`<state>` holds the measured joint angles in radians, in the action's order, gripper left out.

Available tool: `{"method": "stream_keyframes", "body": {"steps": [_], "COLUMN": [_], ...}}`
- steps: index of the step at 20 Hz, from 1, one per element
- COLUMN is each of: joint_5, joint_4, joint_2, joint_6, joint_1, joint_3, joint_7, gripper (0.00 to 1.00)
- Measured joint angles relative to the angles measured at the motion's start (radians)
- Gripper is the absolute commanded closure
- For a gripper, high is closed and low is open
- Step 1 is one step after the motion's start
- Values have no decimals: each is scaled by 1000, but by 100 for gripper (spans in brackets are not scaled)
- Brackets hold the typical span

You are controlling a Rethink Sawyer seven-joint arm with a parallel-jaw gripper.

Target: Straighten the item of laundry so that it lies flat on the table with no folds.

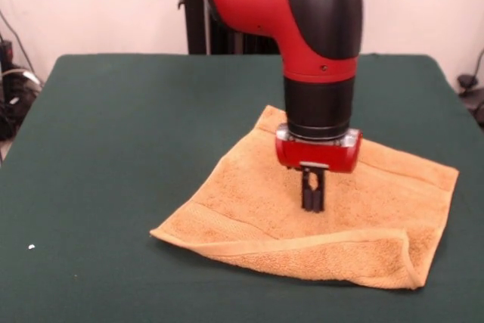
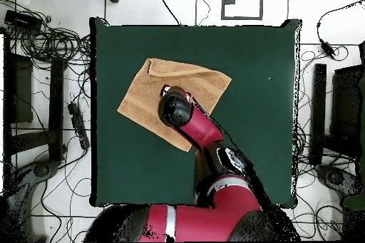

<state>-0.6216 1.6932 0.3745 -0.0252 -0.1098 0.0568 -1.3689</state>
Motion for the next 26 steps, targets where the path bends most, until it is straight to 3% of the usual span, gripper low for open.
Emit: {"method": "stream_keyframes", "body": {"steps": [11,26], "joint_5": [-45,-44], "joint_4": [-26,-127], "joint_2": [27,8], "joint_6": [-98,-178], "joint_1": [132,145], "joint_3": [-94,-152], "joint_7": [-69,-118], "gripper": [100,100]}}
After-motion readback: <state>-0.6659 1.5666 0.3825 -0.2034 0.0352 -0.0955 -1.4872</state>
